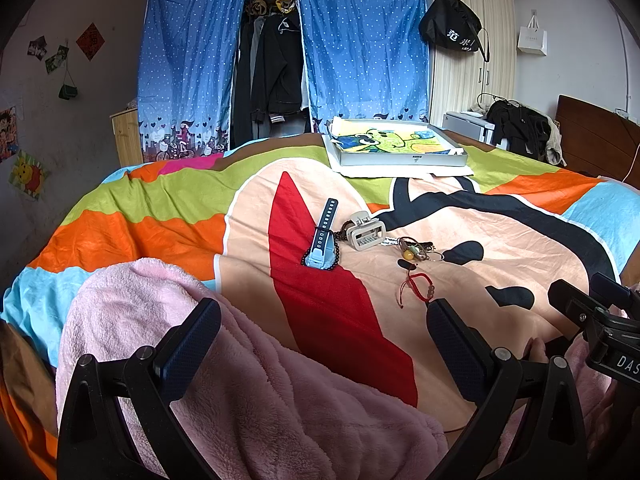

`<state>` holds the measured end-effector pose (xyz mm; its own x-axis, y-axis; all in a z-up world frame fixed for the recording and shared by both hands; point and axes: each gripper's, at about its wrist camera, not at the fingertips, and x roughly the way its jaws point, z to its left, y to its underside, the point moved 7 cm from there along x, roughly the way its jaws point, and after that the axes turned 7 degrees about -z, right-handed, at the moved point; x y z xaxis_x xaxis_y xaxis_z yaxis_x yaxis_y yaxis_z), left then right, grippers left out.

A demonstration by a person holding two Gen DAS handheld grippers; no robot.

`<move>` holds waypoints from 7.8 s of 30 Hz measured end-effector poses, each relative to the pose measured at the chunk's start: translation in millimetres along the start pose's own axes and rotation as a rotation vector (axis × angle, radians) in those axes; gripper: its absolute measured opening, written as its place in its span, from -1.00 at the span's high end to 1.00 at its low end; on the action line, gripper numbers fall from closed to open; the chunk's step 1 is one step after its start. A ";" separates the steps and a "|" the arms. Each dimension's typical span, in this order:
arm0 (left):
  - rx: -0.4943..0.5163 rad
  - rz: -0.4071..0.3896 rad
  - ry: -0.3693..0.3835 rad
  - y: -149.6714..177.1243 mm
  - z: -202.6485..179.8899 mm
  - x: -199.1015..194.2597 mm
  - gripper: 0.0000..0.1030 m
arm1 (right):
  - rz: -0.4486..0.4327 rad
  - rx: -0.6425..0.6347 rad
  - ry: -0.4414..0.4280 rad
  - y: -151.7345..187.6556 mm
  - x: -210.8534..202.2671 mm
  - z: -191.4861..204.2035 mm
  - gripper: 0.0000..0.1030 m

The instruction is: Organize jewelry

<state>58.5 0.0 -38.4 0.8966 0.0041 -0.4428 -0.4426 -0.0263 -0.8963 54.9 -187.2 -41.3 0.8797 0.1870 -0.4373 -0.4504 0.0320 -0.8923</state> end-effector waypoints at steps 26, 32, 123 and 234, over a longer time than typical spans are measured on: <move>-0.001 0.001 0.000 -0.1 -0.1 0.1 -0.96 | 0.001 0.002 0.000 -0.7 -0.6 -0.8 -1.00; -0.035 0.036 0.001 0.4 2.8 5.7 -0.96 | 0.010 0.011 0.006 -0.5 -1.2 -3.0 -1.00; -0.088 0.377 0.187 -42.0 7.3 219.2 0.96 | 0.365 0.069 -0.403 -12.7 222.6 28.4 0.91; -0.057 -0.011 0.139 -99.4 24.0 120.2 -0.93 | -0.230 -0.107 -0.086 -123.7 110.3 -28.2 -1.00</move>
<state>209.9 27.2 -3.1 0.8966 -0.1336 -0.4223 -0.4347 -0.0833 -0.8967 211.9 -198.2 17.7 0.9387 0.2698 -0.2145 -0.2172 -0.0199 -0.9759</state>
